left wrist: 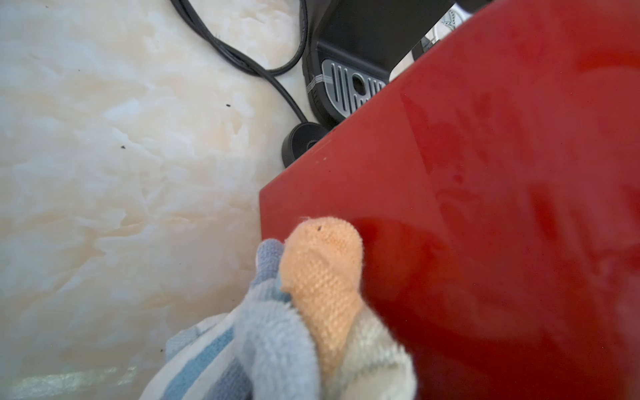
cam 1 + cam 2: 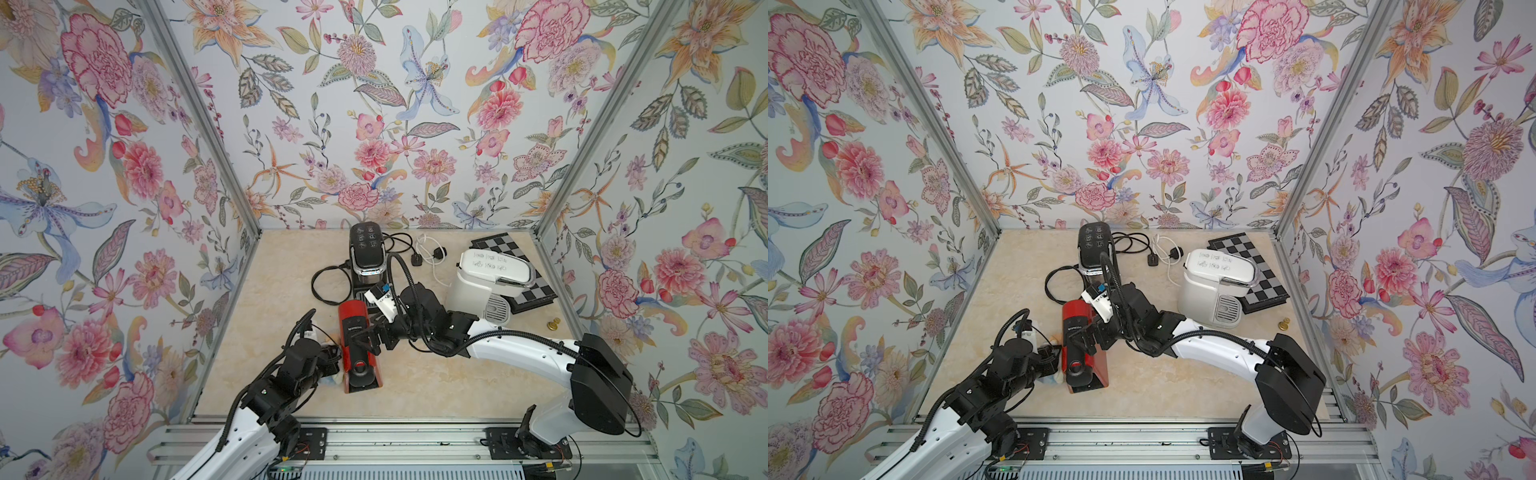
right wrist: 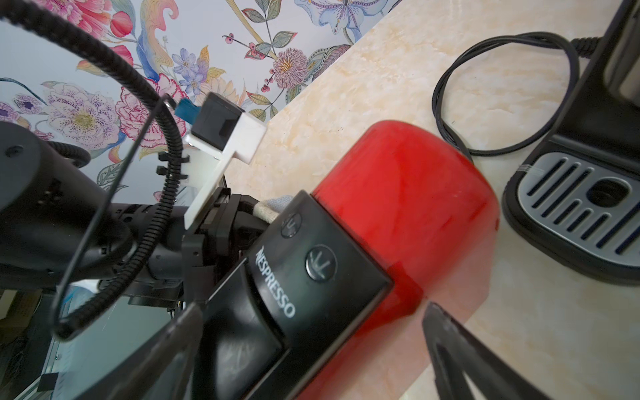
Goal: Wipe the surface of a coffee machine
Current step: Wipe the dirt from the surface of the coffee machine.
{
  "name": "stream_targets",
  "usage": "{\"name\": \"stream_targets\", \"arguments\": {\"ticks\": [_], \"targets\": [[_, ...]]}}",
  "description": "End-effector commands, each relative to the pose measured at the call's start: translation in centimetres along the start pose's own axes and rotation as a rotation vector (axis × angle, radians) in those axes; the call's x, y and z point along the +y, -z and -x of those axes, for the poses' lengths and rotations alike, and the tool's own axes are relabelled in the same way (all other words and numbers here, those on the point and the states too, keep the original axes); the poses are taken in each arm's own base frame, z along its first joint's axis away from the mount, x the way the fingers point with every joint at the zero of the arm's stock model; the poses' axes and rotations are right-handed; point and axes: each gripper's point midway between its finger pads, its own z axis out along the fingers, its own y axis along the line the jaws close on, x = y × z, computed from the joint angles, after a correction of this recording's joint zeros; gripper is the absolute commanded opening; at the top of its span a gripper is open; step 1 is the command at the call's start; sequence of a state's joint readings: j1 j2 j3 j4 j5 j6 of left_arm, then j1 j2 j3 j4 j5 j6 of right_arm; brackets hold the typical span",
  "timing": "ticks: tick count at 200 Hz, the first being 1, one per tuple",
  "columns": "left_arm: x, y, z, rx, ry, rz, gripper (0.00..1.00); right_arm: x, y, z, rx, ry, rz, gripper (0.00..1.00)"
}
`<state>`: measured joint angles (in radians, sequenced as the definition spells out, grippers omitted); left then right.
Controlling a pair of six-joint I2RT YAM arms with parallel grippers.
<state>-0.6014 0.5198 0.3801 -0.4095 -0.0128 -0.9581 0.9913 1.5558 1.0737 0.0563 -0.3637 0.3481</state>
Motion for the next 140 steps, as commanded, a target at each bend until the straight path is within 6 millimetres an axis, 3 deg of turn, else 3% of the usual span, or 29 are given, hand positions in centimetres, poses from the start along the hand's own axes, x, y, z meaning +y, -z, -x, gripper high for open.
{"name": "stream_targets", "arguments": {"ticks": [1, 28, 58, 97, 140], "targets": [[-5.8, 3.0, 4.2, -0.087, 0.004, -0.191, 0.0, -1.1, -0.7, -1.4, 0.057, -0.004, -0.02, 1.0], [-7.8, 4.9, 6.6, -0.135, -0.004, -0.232, 0.0, -1.3, -0.9, -1.6, 0.064, -0.008, -0.021, 1.0], [-8.2, 4.7, 6.5, -0.134, 0.016, -0.261, 0.0, -1.5, -1.0, -1.7, 0.069, -0.01, -0.022, 1.0], [-6.3, 2.1, 3.5, -0.062, 0.053, -0.231, 0.0, -1.7, -1.2, -2.0, 0.076, -0.014, -0.022, 1.0], [-2.7, 0.4, 1.1, -0.042, 0.083, -0.127, 0.0, -1.5, -1.3, -2.3, 0.084, -0.015, -0.009, 1.0]]}}
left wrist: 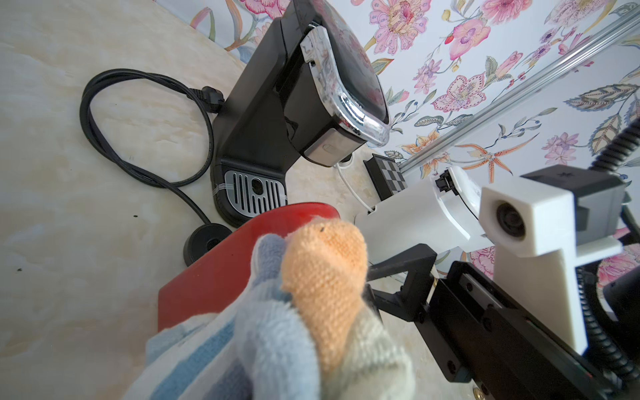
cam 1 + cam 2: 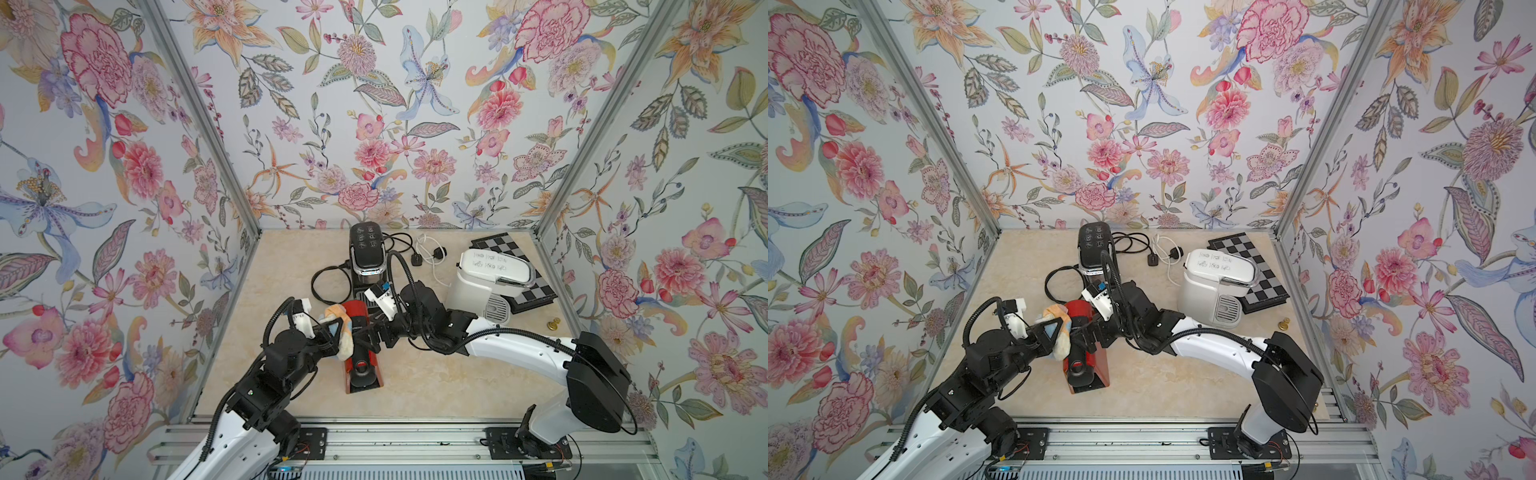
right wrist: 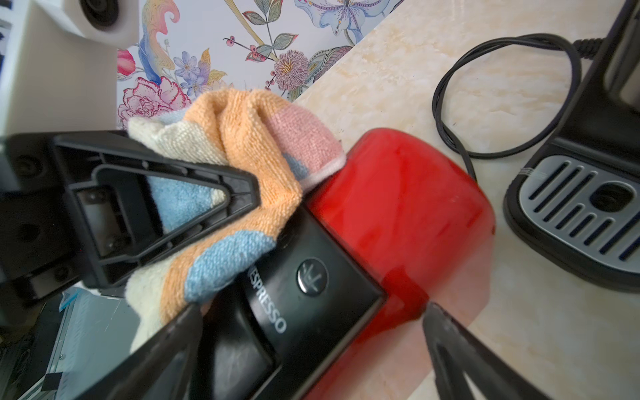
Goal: Wipe the surface of a coffee machine
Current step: Wipe the dirt from the surface of the coffee machine.
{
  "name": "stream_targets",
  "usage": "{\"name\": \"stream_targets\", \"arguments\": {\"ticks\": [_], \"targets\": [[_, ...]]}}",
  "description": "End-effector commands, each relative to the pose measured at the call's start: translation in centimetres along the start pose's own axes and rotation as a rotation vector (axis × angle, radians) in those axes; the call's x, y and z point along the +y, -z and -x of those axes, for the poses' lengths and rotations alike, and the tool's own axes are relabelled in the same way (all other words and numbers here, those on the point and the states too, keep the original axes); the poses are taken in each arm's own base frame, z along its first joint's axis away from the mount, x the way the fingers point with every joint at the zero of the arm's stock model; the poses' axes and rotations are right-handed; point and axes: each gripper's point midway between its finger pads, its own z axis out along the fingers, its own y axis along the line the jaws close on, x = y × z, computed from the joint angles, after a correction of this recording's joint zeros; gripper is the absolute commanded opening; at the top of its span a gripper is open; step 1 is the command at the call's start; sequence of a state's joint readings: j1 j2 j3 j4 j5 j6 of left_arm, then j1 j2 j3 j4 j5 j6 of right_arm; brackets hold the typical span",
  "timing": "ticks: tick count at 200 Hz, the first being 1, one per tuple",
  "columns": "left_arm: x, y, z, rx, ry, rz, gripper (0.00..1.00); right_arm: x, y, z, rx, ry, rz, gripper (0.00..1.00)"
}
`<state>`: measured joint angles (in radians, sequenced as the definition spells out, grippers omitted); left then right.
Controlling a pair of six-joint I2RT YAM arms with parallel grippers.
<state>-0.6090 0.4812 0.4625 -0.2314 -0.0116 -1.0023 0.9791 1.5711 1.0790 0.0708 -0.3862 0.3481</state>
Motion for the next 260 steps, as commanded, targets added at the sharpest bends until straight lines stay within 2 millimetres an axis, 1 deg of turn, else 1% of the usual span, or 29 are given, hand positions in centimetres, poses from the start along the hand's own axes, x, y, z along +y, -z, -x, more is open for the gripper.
{"name": "stream_targets", "arguments": {"ticks": [1, 33, 46, 58, 81, 109, 135, 154, 171, 200, 210, 236, 260], "targets": [[3.8, -1.0, -5.2, 0.157, 0.017, 0.098, 0.0, -1.2, -1.1, -2.5, 0.086, -0.012, -0.022, 1.0], [5.1, -2.2, -7.0, 0.199, 0.024, 0.12, 0.0, -1.2, -0.9, -2.5, 0.084, -0.011, -0.022, 1.0], [5.8, -2.3, -7.3, 0.201, 0.019, 0.147, 0.0, -1.3, -0.9, -2.6, 0.085, -0.012, -0.024, 1.0], [6.4, -2.4, -7.3, 0.192, 0.011, 0.174, 0.0, -1.2, -0.9, -2.7, 0.088, -0.012, -0.02, 1.0], [7.0, -2.9, -7.1, 0.177, -0.003, 0.208, 0.0, -1.0, -1.0, -2.8, 0.091, -0.012, -0.012, 1.0], [7.0, -3.8, -6.7, 0.161, -0.008, 0.214, 0.0, -1.0, -1.2, -3.0, 0.098, -0.013, -0.005, 1.0], [7.6, -5.0, -6.1, 0.15, -0.024, 0.233, 0.0, -0.9, -1.3, -3.1, 0.1, -0.012, 0.001, 1.0], [8.3, -5.9, -5.4, 0.15, -0.031, 0.252, 0.0, -0.8, -1.4, -3.3, 0.107, -0.012, 0.01, 1.0], [9.0, -6.4, -4.4, 0.136, -0.04, 0.279, 0.0, -0.7, -1.5, -3.5, 0.111, -0.014, 0.015, 1.0], [9.7, -7.1, -1.9, 0.097, -0.051, 0.292, 0.0, -0.8, -1.5, -3.5, 0.114, -0.013, 0.019, 1.0], [9.6, -7.5, -1.1, 0.088, -0.062, 0.282, 0.0, -0.7, -1.5, -3.5, 0.114, -0.014, 0.019, 1.0], [8.2, -8.8, 0.9, 0.064, -0.084, 0.218, 0.0, -1.0, -1.3, -3.5, 0.117, -0.017, -0.011, 1.0], [8.0, -9.9, 3.0, 0.054, -0.109, 0.212, 0.0, -1.2, -1.0, -3.5, 0.112, -0.016, -0.029, 1.0]]}}
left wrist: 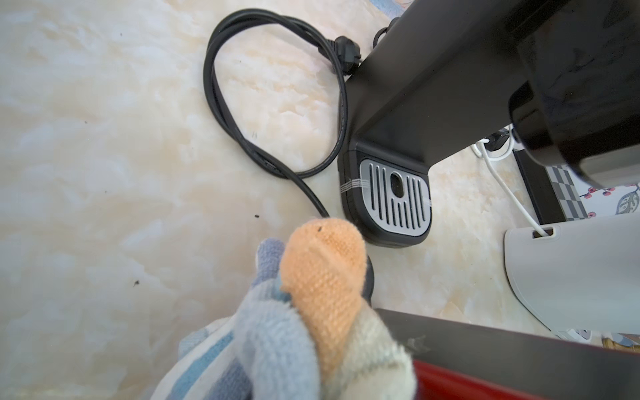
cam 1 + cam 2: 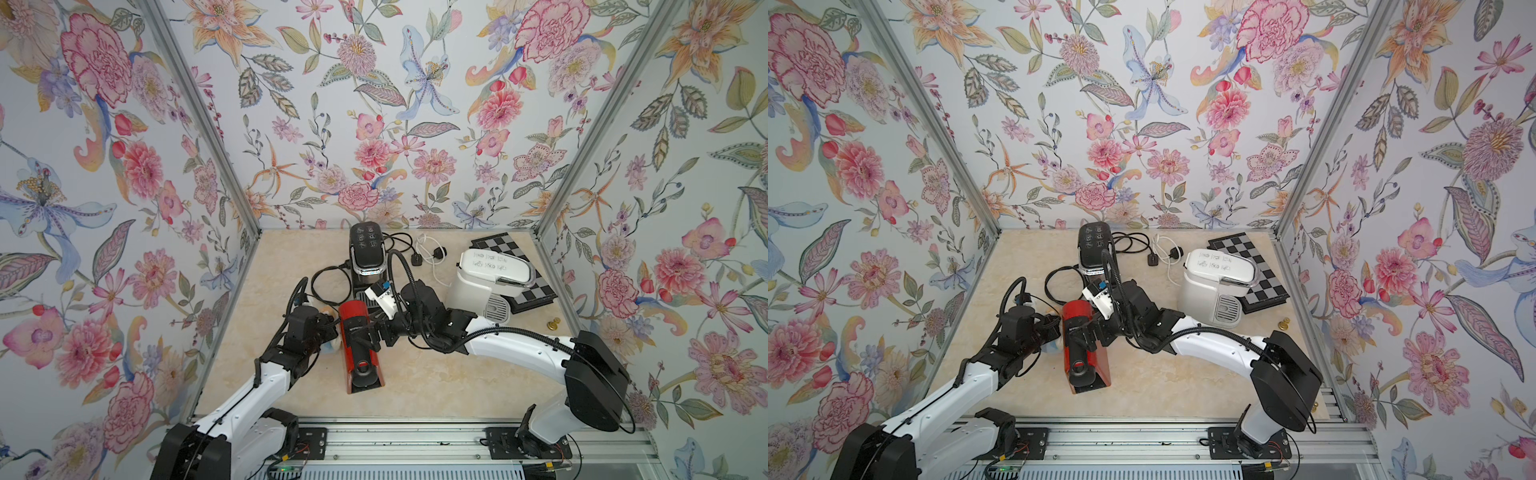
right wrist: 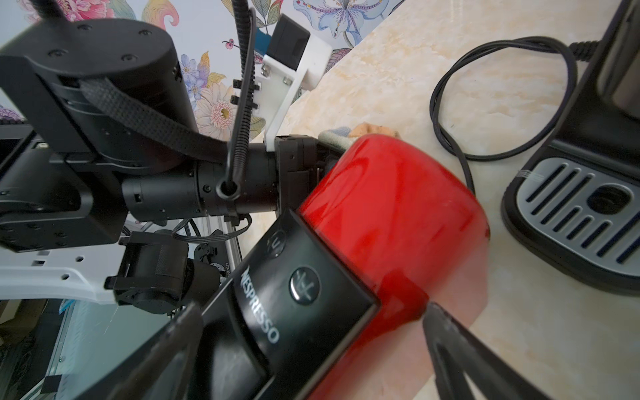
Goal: Wipe the surface of a coffee machine
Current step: Wipe the dirt from the surface of the coffee machine.
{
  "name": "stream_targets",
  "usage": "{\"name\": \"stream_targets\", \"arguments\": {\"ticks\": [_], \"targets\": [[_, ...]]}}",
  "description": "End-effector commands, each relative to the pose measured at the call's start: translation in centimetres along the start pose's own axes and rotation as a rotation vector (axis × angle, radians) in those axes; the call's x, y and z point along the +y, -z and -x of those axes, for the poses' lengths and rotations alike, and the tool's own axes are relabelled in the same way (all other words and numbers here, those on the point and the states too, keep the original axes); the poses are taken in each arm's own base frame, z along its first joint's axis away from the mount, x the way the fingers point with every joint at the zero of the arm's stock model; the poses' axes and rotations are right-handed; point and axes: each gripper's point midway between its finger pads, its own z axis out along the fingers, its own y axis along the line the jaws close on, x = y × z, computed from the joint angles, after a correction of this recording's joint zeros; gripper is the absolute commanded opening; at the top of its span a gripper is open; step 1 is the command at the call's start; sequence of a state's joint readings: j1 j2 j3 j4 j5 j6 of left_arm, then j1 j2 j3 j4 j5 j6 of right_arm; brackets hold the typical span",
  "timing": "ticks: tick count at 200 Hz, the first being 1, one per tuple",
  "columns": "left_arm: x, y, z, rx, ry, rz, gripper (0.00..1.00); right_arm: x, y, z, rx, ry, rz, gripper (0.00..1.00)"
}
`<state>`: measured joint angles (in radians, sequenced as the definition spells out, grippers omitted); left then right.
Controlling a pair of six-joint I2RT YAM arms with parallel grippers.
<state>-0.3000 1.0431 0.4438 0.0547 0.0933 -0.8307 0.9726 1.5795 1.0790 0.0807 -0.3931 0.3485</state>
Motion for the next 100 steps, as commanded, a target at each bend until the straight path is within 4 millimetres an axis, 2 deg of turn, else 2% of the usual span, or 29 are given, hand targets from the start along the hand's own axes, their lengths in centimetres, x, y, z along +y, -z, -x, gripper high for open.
{"name": "stream_targets", "arguments": {"ticks": [1, 54, 79, 100], "targets": [[-3.2, -0.3, 3.9, -0.07, -0.061, -0.112, 0.0, -1.0, -0.9, -3.6, 0.114, -0.013, -0.031, 1.0], [-5.1, -2.6, 7.4, -0.079, -0.106, -0.163, 0.0, -0.8, 0.1, -3.3, 0.099, -0.002, -0.054, 1.0], [-5.5, -3.6, 8.0, -0.07, -0.122, -0.171, 0.0, -1.0, 1.0, -3.1, 0.078, 0.002, -0.1, 1.0], [-6.3, -4.4, 7.9, -0.048, -0.146, -0.208, 0.0, -0.6, 1.5, -3.7, 0.084, 0.018, -0.146, 1.0]]}}
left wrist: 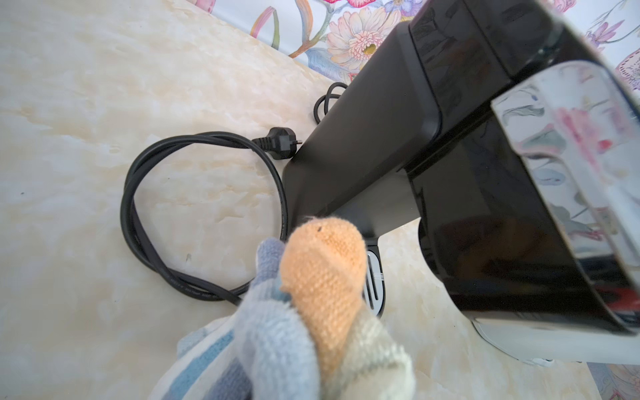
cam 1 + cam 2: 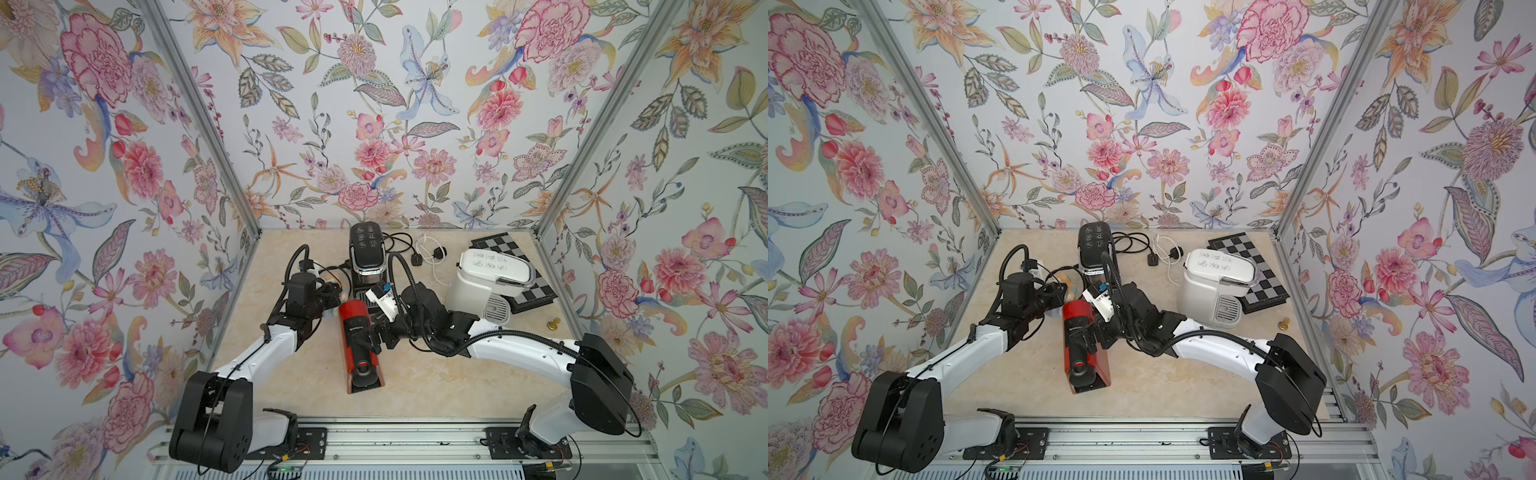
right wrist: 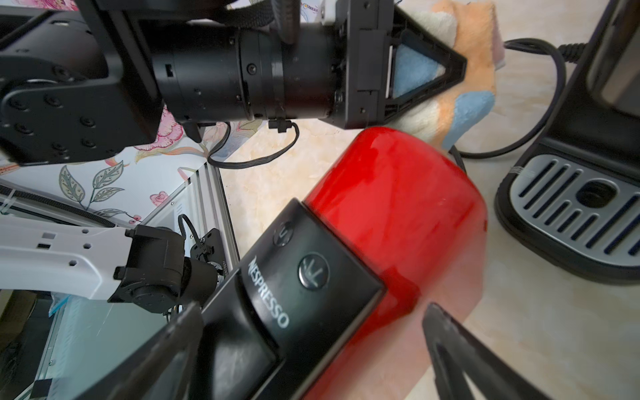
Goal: Wipe the surface of a coffee machine
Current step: Wipe the dirt from the surface of the coffee machine.
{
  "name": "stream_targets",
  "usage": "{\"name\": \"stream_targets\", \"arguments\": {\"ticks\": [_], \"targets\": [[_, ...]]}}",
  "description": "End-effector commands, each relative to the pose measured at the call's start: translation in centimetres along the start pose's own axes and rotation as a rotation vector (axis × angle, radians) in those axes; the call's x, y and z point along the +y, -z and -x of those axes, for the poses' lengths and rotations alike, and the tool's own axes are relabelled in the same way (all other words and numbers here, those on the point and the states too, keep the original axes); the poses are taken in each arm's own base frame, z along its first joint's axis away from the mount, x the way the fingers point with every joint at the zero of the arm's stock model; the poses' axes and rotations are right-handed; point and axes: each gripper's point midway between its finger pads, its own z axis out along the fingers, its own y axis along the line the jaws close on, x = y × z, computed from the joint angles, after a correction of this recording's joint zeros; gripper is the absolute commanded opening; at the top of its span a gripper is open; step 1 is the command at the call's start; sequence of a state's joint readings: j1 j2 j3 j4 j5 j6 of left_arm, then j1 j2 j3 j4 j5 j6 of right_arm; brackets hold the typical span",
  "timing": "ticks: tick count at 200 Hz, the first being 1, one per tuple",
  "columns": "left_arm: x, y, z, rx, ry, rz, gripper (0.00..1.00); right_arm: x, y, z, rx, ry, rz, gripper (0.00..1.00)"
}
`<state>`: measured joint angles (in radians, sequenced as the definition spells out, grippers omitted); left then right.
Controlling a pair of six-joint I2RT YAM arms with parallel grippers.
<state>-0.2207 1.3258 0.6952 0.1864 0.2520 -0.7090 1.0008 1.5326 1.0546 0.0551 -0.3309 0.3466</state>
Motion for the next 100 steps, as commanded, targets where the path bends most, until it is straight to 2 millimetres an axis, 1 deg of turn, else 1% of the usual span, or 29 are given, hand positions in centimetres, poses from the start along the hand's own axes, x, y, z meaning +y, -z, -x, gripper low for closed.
{"name": "stream_targets", "arguments": {"ticks": [1, 33, 58, 77, 100], "targets": [[-1.6, -0.8, 1.3, -0.01, -0.061, -0.078, 0.0, -1.2, 0.7, -3.2, 0.09, 0.007, -0.112, 1.0], [-2.4, -1.3, 0.8, 0.012, -0.091, -0.13, 0.0, -0.9, 1.4, -4.0, 0.09, 0.038, -0.231, 1.0], [-2.7, -1.3, 0.6, 0.018, -0.116, -0.151, 0.0, -0.4, 1.4, -5.6, 0.087, 0.052, -0.304, 1.0], [-3.1, -1.6, 0.3, 0.04, -0.137, -0.178, 0.0, 0.5, 0.9, -6.4, 0.089, 0.076, -0.328, 1.0], [-4.1, -1.5, 0.2, 0.042, -0.153, -0.236, 0.0, 1.8, -0.4, -6.4, 0.091, 0.104, -0.338, 1.0]]}}
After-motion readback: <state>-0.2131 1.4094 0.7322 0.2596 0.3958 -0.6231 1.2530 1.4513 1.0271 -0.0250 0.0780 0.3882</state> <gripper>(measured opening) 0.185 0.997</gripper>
